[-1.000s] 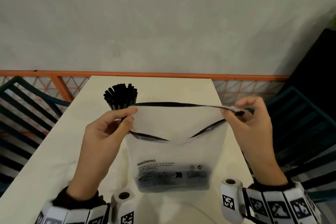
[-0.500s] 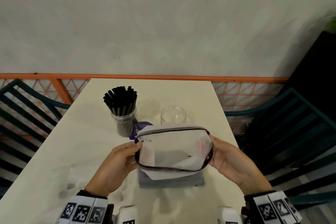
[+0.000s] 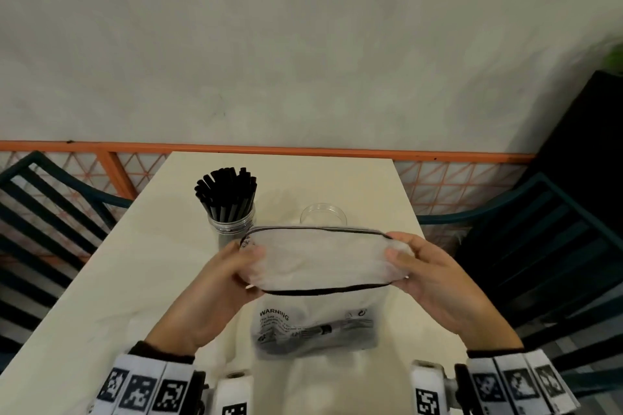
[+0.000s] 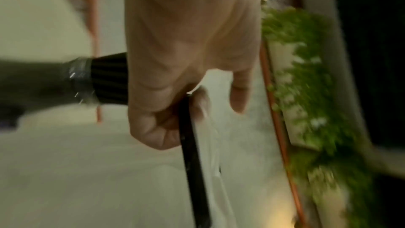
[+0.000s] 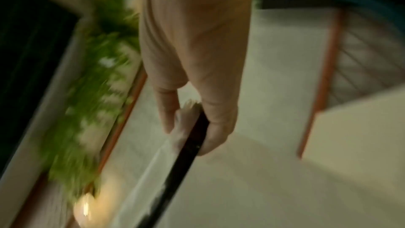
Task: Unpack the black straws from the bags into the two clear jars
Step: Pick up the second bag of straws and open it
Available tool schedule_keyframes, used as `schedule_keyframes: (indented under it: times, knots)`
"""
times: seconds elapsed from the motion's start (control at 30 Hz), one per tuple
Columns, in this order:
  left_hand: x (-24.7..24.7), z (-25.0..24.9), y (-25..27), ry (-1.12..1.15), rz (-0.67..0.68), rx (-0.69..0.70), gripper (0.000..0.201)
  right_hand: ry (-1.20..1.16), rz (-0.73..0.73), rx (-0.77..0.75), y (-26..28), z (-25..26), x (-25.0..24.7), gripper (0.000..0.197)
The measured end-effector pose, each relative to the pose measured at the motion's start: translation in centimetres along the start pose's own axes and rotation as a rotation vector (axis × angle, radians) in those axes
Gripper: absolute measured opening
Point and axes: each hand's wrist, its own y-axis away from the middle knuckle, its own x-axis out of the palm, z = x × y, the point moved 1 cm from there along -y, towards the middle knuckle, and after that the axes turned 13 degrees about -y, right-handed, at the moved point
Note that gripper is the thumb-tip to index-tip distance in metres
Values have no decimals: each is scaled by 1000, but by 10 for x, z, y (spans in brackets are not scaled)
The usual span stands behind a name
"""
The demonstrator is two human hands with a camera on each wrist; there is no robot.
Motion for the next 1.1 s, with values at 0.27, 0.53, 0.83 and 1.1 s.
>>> schedule_keyframes:
  times: [0.27,0.53,0.83,1.1]
  knots:
    - [-6,10,0,-869,-591,216,16,501,-165,-105,-4,-13,-8,13]
    - [9,22,-5,-467,-264,104,24,12,-86,91,-12,-26,4,15]
    - [-13,41,-15,531,16,-138,48,-627,-73,217,-26,-34,-28,106]
    - [-6,33,-10,41,-177,-104,8,-351,-59,157,-14,-37,-20,40]
